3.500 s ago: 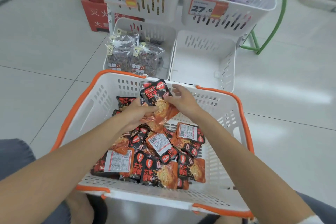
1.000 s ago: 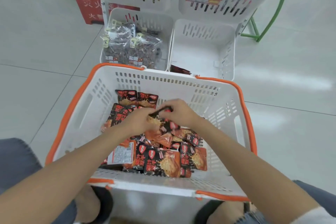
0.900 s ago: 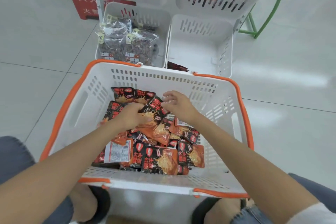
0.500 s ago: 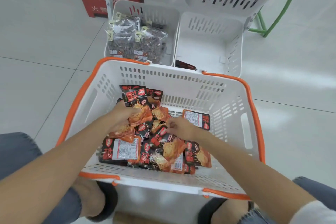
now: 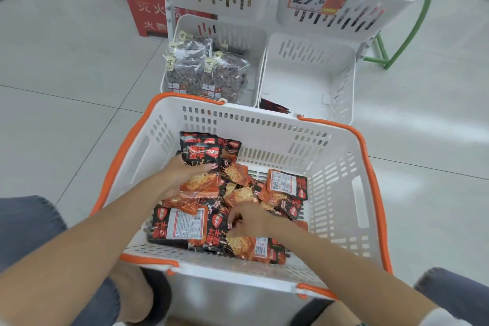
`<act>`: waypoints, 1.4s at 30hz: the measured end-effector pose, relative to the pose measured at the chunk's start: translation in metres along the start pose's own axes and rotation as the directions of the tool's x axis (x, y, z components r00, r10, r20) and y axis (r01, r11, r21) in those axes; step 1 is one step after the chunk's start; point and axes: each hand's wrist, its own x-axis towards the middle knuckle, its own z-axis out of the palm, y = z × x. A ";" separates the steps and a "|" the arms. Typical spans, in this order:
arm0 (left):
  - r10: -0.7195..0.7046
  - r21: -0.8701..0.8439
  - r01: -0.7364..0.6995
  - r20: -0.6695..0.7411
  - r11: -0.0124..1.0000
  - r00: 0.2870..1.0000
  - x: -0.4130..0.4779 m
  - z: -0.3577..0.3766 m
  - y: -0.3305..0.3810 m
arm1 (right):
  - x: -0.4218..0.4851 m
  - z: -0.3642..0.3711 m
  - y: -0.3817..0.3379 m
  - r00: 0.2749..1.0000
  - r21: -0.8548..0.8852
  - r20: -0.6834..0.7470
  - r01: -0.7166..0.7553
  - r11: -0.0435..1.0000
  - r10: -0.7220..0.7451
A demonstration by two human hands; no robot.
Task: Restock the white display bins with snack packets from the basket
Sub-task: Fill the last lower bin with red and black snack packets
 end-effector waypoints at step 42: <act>0.753 0.388 -0.724 0.106 0.570 0.649 0.098 0.132 0.210 | 0.002 -0.289 0.045 0.589 0.384 -0.804 0.405 0.830 0.084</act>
